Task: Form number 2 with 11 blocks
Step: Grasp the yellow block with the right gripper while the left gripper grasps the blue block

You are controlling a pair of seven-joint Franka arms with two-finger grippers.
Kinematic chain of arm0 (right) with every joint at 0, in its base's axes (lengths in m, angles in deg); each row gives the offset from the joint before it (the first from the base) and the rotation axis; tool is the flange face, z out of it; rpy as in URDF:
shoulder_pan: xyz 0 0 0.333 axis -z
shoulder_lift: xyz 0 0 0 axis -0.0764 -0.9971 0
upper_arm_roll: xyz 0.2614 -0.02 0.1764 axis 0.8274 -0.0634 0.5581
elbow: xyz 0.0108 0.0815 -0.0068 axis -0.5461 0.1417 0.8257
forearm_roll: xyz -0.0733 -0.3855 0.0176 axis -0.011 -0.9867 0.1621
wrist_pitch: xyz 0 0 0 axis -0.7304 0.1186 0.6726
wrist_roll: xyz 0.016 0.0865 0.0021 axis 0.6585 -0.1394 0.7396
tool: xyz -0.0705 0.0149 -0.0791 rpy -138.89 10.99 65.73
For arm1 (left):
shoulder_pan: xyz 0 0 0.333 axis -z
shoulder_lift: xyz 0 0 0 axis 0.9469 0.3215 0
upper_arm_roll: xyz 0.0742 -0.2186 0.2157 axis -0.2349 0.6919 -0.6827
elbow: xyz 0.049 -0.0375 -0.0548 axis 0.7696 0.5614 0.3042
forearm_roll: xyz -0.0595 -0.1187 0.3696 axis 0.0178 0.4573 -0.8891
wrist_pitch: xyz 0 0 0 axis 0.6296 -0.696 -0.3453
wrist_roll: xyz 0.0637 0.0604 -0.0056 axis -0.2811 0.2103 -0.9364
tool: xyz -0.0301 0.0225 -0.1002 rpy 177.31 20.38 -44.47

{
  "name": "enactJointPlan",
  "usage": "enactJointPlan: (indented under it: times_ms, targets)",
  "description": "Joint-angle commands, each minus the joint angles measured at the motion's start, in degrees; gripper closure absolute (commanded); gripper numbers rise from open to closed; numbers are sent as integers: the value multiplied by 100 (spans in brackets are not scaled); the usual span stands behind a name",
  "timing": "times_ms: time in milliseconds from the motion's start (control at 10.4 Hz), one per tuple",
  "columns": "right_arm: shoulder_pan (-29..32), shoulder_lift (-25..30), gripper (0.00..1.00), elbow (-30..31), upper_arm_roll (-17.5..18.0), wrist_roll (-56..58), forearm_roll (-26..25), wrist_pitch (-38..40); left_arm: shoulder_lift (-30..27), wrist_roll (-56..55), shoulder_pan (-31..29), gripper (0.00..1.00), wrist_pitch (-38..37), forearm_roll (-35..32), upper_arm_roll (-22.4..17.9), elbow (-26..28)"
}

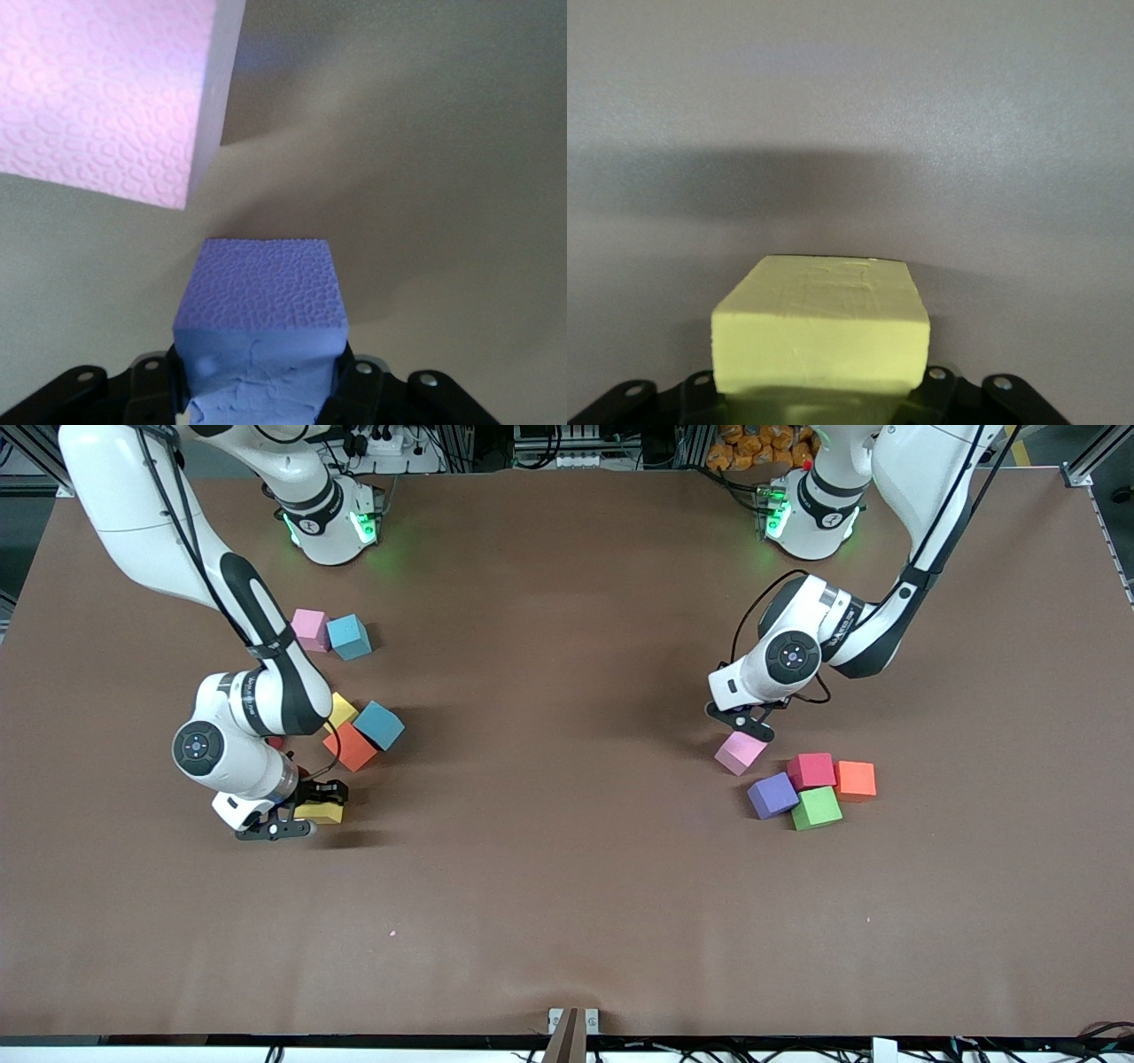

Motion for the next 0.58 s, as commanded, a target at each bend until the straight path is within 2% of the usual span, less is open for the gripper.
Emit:
enactJointPlan:
  times_ms: [0,385,481]
  targets:
    - [-71,386,42,69,-32,-5,56,88,-88,-459,-20,66,-84,-130,94,9]
    - [-177,589,42,69,-40,21,30,237,-88,-1549,-11,66,-129,36,681,-140]
    - [-185,624,42,86,-40,21,21,237,-79,-1734,-11,65,-129,263,891,-210]
